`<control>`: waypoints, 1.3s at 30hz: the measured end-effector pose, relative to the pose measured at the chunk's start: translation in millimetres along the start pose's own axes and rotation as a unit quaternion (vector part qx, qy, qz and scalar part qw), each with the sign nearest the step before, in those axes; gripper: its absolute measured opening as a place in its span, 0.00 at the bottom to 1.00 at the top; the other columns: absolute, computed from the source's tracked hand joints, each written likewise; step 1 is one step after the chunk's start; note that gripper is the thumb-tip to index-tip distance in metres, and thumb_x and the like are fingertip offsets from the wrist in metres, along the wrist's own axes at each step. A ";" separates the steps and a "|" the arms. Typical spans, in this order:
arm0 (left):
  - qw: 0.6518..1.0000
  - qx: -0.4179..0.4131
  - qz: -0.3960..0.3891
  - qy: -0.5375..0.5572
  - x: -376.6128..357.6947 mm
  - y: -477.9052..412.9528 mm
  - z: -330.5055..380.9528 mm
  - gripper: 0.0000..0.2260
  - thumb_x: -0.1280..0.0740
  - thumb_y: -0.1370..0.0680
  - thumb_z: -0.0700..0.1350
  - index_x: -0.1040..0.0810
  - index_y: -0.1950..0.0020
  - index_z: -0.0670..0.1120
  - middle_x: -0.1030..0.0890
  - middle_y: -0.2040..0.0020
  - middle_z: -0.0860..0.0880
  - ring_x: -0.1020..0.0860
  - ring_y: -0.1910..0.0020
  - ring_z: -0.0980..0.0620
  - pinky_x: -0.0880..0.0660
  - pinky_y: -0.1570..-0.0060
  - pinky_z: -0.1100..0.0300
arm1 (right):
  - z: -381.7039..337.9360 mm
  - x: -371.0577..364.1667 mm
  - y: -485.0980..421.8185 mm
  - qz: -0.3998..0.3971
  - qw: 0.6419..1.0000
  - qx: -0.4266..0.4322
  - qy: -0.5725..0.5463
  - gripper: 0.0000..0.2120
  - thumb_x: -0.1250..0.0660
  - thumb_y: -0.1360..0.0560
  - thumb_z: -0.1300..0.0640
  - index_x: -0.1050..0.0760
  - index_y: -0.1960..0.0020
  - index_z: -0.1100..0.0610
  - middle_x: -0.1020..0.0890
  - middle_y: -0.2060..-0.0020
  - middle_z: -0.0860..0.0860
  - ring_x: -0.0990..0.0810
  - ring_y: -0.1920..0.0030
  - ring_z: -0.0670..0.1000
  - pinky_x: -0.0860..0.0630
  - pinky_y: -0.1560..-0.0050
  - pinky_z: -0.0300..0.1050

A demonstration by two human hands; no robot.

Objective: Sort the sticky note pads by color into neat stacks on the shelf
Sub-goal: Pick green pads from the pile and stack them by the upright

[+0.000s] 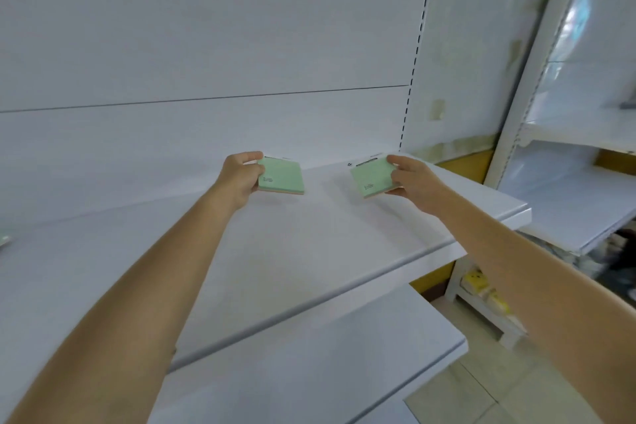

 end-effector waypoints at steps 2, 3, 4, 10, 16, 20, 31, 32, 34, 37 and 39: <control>1.000 0.002 0.001 -0.007 -14.3 -16.2 0.8 0.19 0.43 0.23 0.30 0.30 0.33 0.39 0.28 0.45 0.42 0.26 0.50 0.46 0.25 0.67 0.66 | 0.2 22.0 -21.7 0.014 1.000 -0.007 0.004 0.24 0.48 0.24 0.72 0.39 0.28 0.64 0.32 0.42 0.56 0.29 0.44 0.55 0.28 0.43 0.49; 1.000 0.004 0.002 -0.007 -21.5 -23.0 0.7 0.19 0.43 0.24 0.30 0.30 0.33 0.39 0.28 0.45 0.42 0.26 0.50 0.45 0.25 0.66 0.66 | 0.6 33.6 -32.9 0.020 1.000 -0.011 0.007 0.24 0.48 0.24 0.73 0.39 0.29 0.64 0.33 0.42 0.55 0.29 0.44 0.55 0.28 0.42 0.49; 1.000 0.006 0.001 -0.007 -28.8 -29.1 0.0 0.19 0.43 0.24 0.30 0.30 0.33 0.38 0.28 0.45 0.42 0.26 0.51 0.45 0.26 0.65 0.65 | 1.2 44.0 -43.9 0.022 1.000 -0.016 0.010 0.24 0.48 0.24 0.73 0.40 0.28 0.63 0.33 0.42 0.55 0.29 0.44 0.55 0.28 0.41 0.50; 1.000 0.020 0.015 0.002 -70.8 -59.0 -10.7 0.19 0.43 0.24 0.29 0.30 0.34 0.38 0.27 0.46 0.42 0.26 0.62 0.53 0.27 0.61 0.63 | 14.9 90.0 -121.6 0.026 0.998 -0.037 0.053 0.25 0.47 0.25 0.73 0.37 0.30 0.61 0.32 0.42 0.55 0.30 0.45 0.54 0.29 0.39 0.50; 0.998 0.034 0.050 0.019 -120.8 -69.4 -19.6 0.18 0.43 0.23 0.29 0.30 0.34 0.37 0.26 0.59 0.48 0.26 0.63 0.53 0.29 0.60 0.63 | 27.8 114.1 -188.4 -0.006 0.987 -0.024 0.161 0.23 0.43 0.26 0.69 0.31 0.31 0.59 0.29 0.44 0.54 0.29 0.50 0.50 0.32 0.54 0.38; 0.997 0.024 0.076 0.023 -155.6 -74.3 -16.5 0.18 0.43 0.23 0.29 0.30 0.34 0.37 0.25 0.58 0.46 0.26 0.63 0.52 0.29 0.61 0.62 | 35.4 124.0 -213.8 -0.021 0.975 0.007 0.222 0.20 0.44 0.23 0.65 0.32 0.32 0.63 0.27 0.34 0.59 0.27 0.36 0.58 0.31 0.37 0.44; 0.992 0.037 0.103 0.057 -256.8 -93.4 -24.6 0.18 0.42 0.24 0.29 0.30 0.34 0.36 0.26 0.50 0.41 0.26 0.64 0.52 0.29 0.62 0.62 | 55.4 129.5 -233.0 -0.045 0.966 0.029 0.252 0.14 0.46 0.23 0.58 0.27 0.41 0.54 0.23 0.46 0.57 0.30 0.39 0.56 0.31 0.44 0.47; 0.992 0.040 0.102 0.062 -266.1 -95.7 -25.8 0.18 0.42 0.24 0.29 0.31 0.34 0.36 0.25 0.50 0.41 0.26 0.64 0.52 0.29 0.62 0.61 | 54.6 133.8 -234.8 -0.030 0.977 0.024 0.211 0.10 0.47 0.23 0.59 0.27 0.53 0.53 0.24 0.56 0.55 0.30 0.48 0.54 0.30 0.54 0.46; 0.992 0.047 0.097 0.065 -284.4 -101.6 -28.9 0.19 0.41 0.25 0.29 0.31 0.34 0.35 0.24 0.56 0.43 0.26 0.64 0.52 0.30 0.62 0.60 | 50.8 142.8 -233.5 0.002 0.991 0.016 0.132 0.14 0.49 0.23 0.61 0.32 0.65 0.56 0.29 0.67 0.55 0.31 0.56 0.55 0.35 0.67 0.47; 0.994 0.052 0.087 0.042 -308.2 -112.4 -34.1 0.21 0.39 0.26 0.29 0.31 0.33 0.36 0.24 0.52 0.41 0.25 0.60 0.48 0.30 0.62 0.61 | 51.6 148.6 -229.7 0.013 0.997 0.003 0.079 0.19 0.51 0.22 0.60 0.28 0.43 0.71 0.23 0.44 0.67 0.26 0.41 0.66 0.29 0.43 0.58; 0.995 0.054 0.083 0.018 -320.8 -118.6 -38.9 0.21 0.38 0.26 0.29 0.31 0.33 0.37 0.26 0.45 0.39 0.25 0.52 0.45 0.27 0.58 0.60 | 52.5 149.1 -229.7 0.015 0.997 0.000 0.073 0.21 0.51 0.22 0.59 0.32 0.38 0.71 0.26 0.38 0.67 0.29 0.36 0.64 0.32 0.37 0.58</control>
Point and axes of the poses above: each hand's wrist, its own y-axis away from the middle knuckle, its own x-axis out of the back of the hand, z = x × y, the point moved 10 cm from there along -y, towards the middle knuckle
